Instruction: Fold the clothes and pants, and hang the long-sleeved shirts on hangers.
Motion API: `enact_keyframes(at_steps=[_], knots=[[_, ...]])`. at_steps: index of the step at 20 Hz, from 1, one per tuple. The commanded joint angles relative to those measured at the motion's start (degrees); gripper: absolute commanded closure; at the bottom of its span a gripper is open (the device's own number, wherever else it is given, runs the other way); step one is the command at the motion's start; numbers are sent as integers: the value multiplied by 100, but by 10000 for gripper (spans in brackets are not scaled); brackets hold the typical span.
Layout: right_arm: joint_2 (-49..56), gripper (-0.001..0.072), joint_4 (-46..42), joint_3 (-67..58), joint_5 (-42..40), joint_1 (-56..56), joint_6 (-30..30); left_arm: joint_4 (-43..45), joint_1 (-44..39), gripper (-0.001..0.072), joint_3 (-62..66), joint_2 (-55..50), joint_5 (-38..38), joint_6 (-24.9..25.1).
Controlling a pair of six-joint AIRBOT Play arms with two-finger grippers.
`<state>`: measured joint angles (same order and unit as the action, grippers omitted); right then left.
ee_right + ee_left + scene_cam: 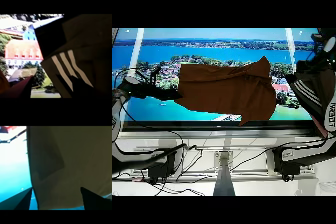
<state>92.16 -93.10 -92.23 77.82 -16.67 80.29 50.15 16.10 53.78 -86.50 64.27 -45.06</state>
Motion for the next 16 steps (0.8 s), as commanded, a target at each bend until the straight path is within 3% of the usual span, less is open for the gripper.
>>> enact_keyframes(at_steps=[1,3,5,8,13,16], knots=[[-46,199,302,2,413,-450,-48,-125,-15,11,-4,-68,282,452],[-127,213,409,2,413,-627,-48,-74,-17,142,-4,-68,817,704],[-205,262,507,4,415,-772,-46,-68,-33,220,-4,-68,1209,702],[-280,263,946,4,433,-981,-61,17,-24,223,20,-66,1672,702],[-380,270,2046,337,715,-1272,-949,898,-26,225,297,-59,2197,697],[-564,269,2304,1051,831,-1438,-1241,1349,-26,286,575,-55,2234,684]])
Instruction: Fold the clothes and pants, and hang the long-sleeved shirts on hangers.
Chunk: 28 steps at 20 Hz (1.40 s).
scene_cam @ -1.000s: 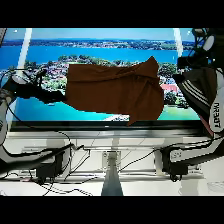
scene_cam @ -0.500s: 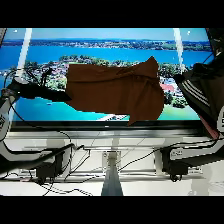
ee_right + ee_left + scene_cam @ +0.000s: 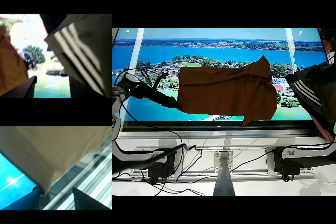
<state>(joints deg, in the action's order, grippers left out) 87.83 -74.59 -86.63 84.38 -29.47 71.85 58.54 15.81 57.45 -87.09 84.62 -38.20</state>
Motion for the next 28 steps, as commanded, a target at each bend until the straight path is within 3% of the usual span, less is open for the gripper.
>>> enact_keyframes(at_steps=[1,6,12,18,19,21,22,28], knots=[[-192,269,457,813,177,-199,-407,632,2,285,256,4,177,-76],[-229,269,433,2024,107,-197,-745,1556,76,280,260,-11,-199,-898],[-232,269,437,2251,-26,-195,-855,-87,503,279,-170,-481,-304,-981],[-229,270,756,2264,-391,-192,-852,-369,428,285,-608,-1010,-575,-986],[-229,273,752,2264,-400,-192,-852,-376,431,317,-605,-1005,-656,-986],[-229,289,756,2267,-404,-192,-852,-378,435,605,-605,-997,-730,-981],[-229,289,758,2284,-415,-192,-852,-378,435,681,-605,-997,-730,-979],[-229,288,1198,3158,-909,-190,-868,-378,431,682,-605,-997,-728,-986]])
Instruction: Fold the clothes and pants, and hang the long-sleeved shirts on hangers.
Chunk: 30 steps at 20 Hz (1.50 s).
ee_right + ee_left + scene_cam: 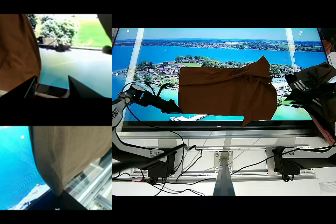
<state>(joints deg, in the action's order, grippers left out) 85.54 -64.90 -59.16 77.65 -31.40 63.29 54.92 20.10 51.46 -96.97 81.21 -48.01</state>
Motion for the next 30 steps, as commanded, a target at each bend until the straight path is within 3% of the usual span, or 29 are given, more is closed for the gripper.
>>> enact_keyframes(at_steps=[1,4,7,10,13,18,24,27,30], knots=[[0,288,286,654,-223,2,-127,-15,2,682,-7,-9,-387,-4],[0,289,649,1268,-302,2,-610,-15,0,682,-7,-9,-389,-4],[0,298,1244,1506,-885,2,-920,-15,0,682,-7,-9,-474,-114],[0,307,1515,1512,-1093,116,-938,-55,0,682,-7,-9,-664,-219],[-7,693,1484,1510,-1078,562,-1045,-332,0,683,0,11,-667,-216],[-201,695,1556,804,-424,1379,-1204,-363,4,684,540,802,-748,-317],[-2009,695,1722,-1252,-658,1847,-688,-627,13,683,2114,3115,-1408,-629],[-3143,694,1733,-2107,-1351,1847,-203,-787,13,683,2463,4518,-2522,-625],[-4190,695,1733,-2667,-1816,1847,-109,-640,13,682,2463,5864,-3862,-621]])
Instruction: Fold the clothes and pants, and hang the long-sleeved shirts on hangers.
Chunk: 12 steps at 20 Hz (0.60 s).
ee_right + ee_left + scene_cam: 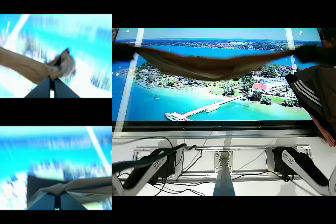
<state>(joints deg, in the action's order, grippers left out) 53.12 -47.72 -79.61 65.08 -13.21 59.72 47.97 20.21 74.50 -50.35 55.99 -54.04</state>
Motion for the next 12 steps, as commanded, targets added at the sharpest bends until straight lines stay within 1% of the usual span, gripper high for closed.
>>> enact_keyframes(at_steps=[1,2,4,6,7,9,10,11,12], knots=[[-1266,694,17,-758,-645,28,245,155,2,683,160,1563,-1668,-20],[-1530,694,13,-861,-719,28,245,302,2,683,160,1910,-1954,-20],[-1991,694,13,-988,-960,28,245,535,2,682,153,2415,-2286,-22],[-2306,695,-46,-997,-1283,28,243,765,2,683,149,2712,-2315,-33],[-2347,695,-120,-997,-1375,28,245,951,2,684,146,2745,-2264,-232],[-2181,695,-267,-994,-1405,28,339,1432,2,684,136,2592,-1987,-909],[-1989,695,-310,-994,-1379,28,527,1506,2,684,136,2387,-1714,-1150],[-1703,695,-313,-994,-1294,28,717,1488,0,684,133,2120,-1397,-1207],[-1394,695,-304,-988,-1167,28,861,1290,-28,684,133,1731,-1014,-1200]])
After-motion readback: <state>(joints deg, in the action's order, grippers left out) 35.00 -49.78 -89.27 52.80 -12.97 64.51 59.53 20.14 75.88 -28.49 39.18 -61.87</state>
